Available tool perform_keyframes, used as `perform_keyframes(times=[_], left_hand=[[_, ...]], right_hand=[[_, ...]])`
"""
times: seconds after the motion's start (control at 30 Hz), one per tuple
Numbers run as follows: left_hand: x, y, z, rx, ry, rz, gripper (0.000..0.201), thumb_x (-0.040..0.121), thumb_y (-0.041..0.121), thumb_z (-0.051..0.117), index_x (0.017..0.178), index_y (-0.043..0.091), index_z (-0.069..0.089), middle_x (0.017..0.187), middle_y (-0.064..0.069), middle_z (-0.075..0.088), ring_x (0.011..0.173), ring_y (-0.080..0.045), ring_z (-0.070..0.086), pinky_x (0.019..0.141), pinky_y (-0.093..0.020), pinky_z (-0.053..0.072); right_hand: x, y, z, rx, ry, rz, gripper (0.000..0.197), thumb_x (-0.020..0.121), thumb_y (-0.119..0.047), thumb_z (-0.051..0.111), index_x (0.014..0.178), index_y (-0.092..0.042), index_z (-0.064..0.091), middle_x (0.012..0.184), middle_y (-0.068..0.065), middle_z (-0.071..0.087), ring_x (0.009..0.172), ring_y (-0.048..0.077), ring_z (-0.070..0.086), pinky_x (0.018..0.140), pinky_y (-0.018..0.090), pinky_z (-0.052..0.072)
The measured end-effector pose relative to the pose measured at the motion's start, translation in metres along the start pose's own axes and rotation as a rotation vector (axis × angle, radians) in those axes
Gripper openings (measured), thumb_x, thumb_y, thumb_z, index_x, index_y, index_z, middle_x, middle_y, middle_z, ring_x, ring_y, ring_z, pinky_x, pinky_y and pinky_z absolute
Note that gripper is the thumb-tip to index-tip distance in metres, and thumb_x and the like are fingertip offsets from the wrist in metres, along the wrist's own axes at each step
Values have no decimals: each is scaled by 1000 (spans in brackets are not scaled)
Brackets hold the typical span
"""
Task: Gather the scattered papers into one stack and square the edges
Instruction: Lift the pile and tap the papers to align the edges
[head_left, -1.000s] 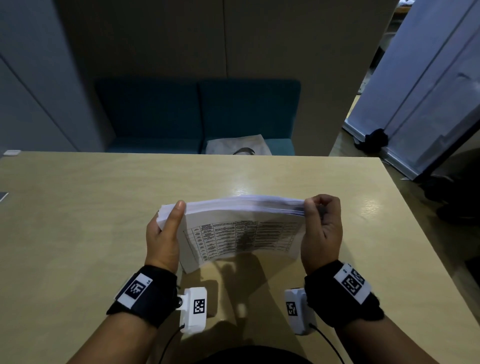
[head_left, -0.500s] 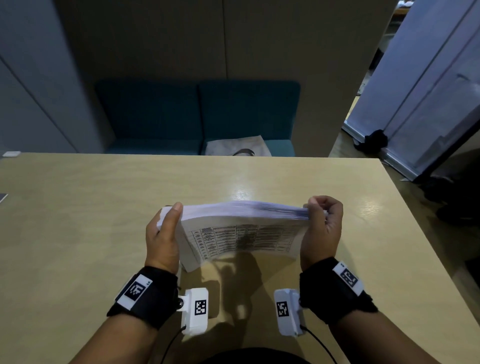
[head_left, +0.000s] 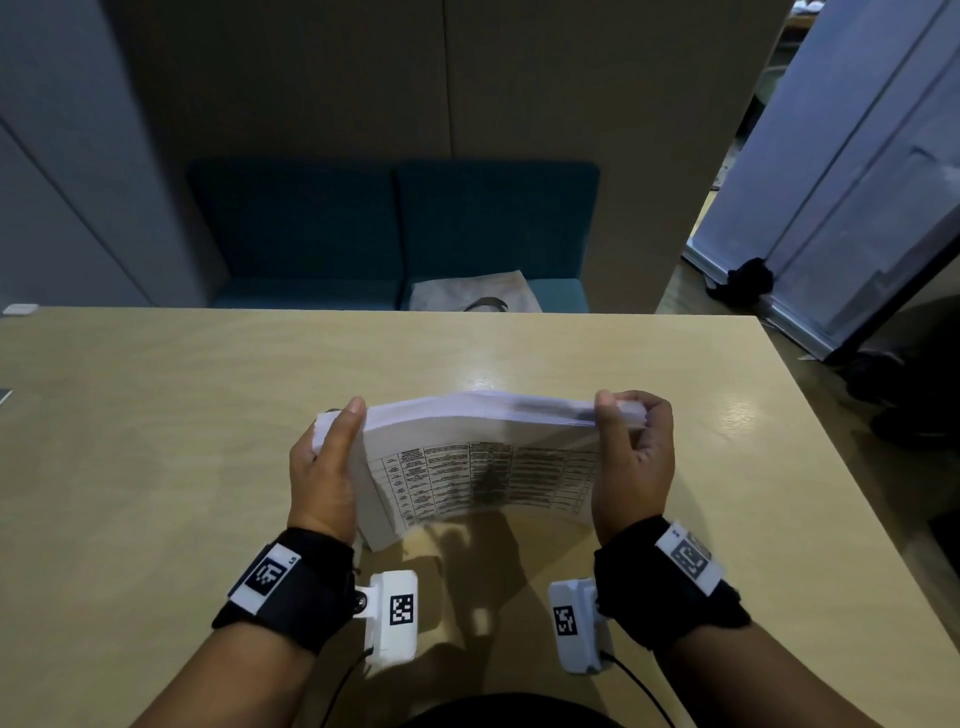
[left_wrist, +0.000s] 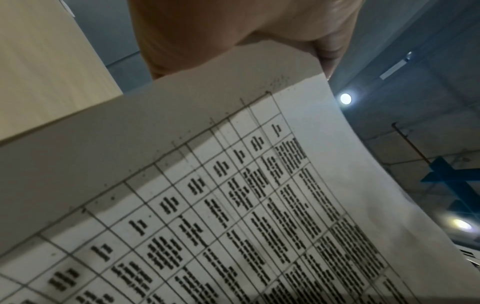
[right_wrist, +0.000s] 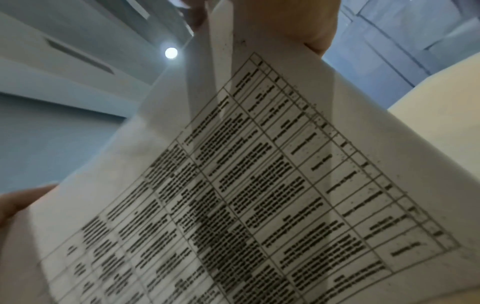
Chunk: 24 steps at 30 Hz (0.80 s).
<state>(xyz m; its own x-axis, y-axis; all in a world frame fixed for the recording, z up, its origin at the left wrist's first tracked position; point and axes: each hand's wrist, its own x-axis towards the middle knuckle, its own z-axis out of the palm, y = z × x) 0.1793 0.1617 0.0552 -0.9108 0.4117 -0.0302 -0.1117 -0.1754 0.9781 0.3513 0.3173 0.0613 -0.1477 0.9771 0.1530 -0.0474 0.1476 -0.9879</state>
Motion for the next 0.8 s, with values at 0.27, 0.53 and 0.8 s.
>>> perform_keyframes(times=[0.27, 0.53, 0.8], left_hand=[[-2, -11, -12, 62, -104, -63, 77, 45, 72, 82, 92, 12, 69, 75, 2, 74, 67, -9, 70, 56, -21, 53], [-6, -21, -24, 57, -336, -143, 86, 37, 39, 95, 112, 9, 68, 102, -10, 77, 94, -22, 73, 69, -22, 56], [-3, -24, -26, 27, -400, -176, 93, 35, 41, 98, 117, 10, 65, 109, -14, 75, 102, -27, 72, 80, -31, 59]], right_hand=[[3, -5, 1, 25, 79, 106, 22, 94, -31, 56, 82, -13, 51, 70, -3, 50, 64, 8, 50, 56, 21, 41], [9, -5, -2, 43, 93, 159, 24, 92, -37, 58, 78, -20, 48, 72, -3, 49, 70, 17, 46, 59, 27, 38], [10, -10, -4, 63, 44, 153, 25, 89, -39, 62, 83, -18, 52, 72, -3, 52, 65, 12, 51, 56, 24, 41]])
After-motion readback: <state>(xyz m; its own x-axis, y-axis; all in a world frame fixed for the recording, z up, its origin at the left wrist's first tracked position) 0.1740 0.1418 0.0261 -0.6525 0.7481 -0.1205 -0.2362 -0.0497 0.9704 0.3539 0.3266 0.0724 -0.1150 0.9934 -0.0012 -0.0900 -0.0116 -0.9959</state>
